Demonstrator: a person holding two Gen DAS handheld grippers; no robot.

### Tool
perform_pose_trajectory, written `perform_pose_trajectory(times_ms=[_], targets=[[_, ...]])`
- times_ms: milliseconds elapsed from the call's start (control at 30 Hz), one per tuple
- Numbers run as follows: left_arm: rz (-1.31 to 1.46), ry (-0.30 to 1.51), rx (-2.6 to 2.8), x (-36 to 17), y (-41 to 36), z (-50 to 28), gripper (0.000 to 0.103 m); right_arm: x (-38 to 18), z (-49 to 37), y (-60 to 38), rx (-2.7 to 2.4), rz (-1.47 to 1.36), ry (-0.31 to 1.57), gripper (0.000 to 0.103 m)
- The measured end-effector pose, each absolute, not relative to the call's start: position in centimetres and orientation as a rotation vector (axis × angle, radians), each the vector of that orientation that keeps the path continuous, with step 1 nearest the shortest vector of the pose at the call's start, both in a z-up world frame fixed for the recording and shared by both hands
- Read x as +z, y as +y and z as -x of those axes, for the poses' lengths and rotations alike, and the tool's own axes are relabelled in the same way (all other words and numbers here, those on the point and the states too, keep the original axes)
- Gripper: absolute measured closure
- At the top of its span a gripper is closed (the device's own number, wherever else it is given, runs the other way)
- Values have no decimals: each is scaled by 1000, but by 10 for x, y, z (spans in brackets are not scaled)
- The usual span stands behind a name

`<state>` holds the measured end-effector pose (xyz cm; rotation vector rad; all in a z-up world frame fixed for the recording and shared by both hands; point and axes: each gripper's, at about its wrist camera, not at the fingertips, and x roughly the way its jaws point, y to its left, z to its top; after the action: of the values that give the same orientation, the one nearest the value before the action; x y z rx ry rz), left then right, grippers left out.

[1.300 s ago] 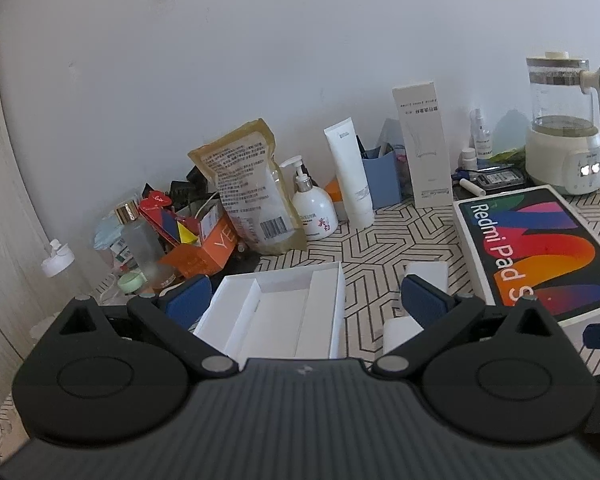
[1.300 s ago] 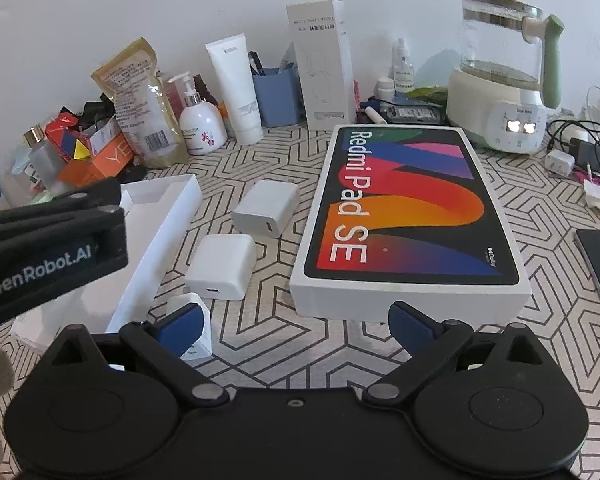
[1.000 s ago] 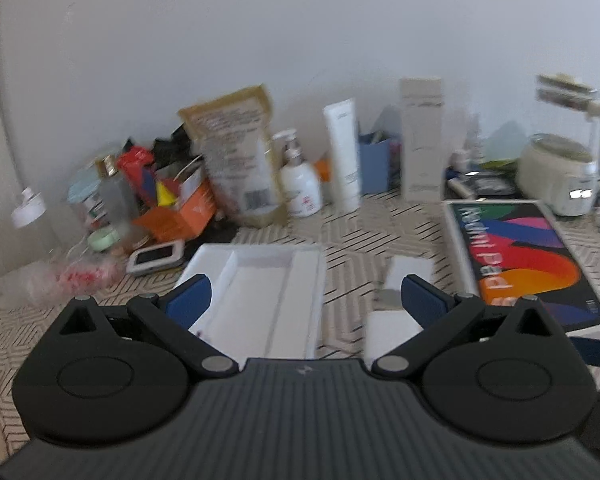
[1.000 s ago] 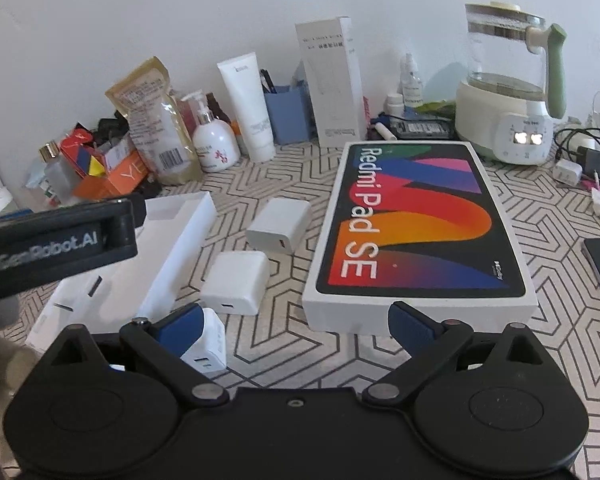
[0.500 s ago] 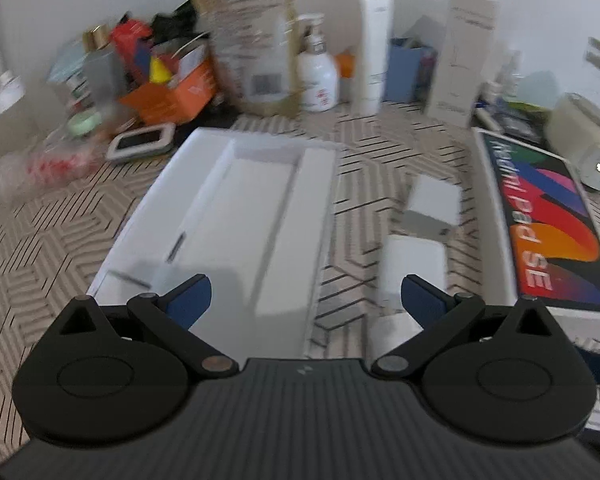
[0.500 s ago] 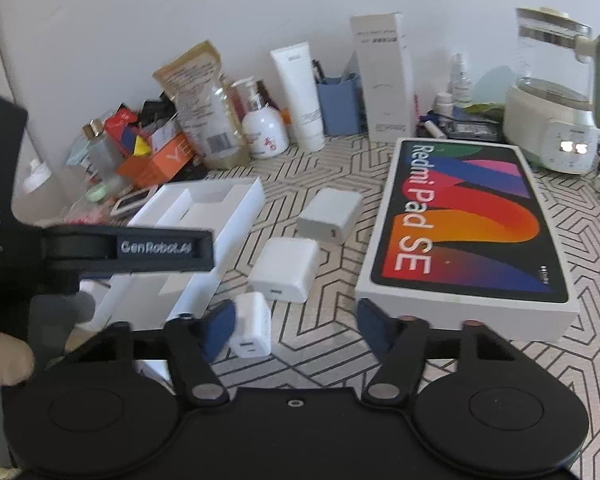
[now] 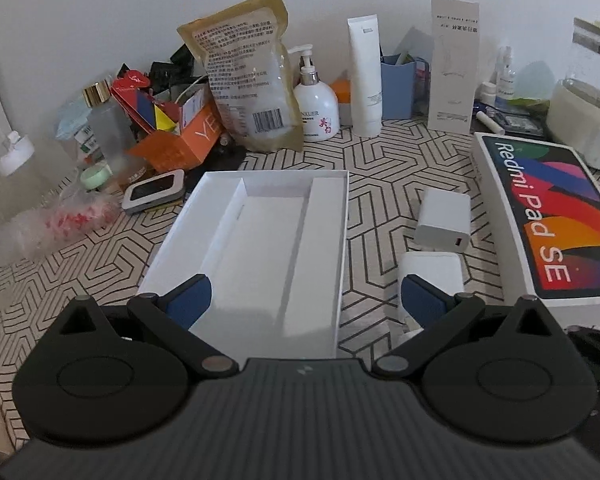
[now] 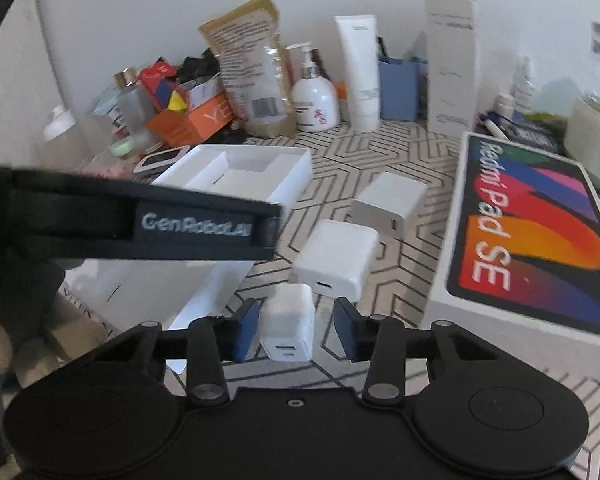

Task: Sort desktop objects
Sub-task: 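Carry the small charger into the white box tray and open the right gripper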

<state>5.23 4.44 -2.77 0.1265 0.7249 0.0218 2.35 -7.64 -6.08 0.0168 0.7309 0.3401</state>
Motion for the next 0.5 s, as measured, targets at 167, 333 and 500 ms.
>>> perform_pose_trajectory(times_ms=[167, 333, 500], targets=[[-239, 675, 90, -30, 36, -48, 0, -64, -30, -71, 331, 17, 751, 58], [-244, 675, 66, -29, 38, -46, 0, -67, -36, -66, 318, 51, 770, 58], [-246, 673, 75, -29, 39, -46, 0, -67, -40, -66, 316, 55, 793, 58]])
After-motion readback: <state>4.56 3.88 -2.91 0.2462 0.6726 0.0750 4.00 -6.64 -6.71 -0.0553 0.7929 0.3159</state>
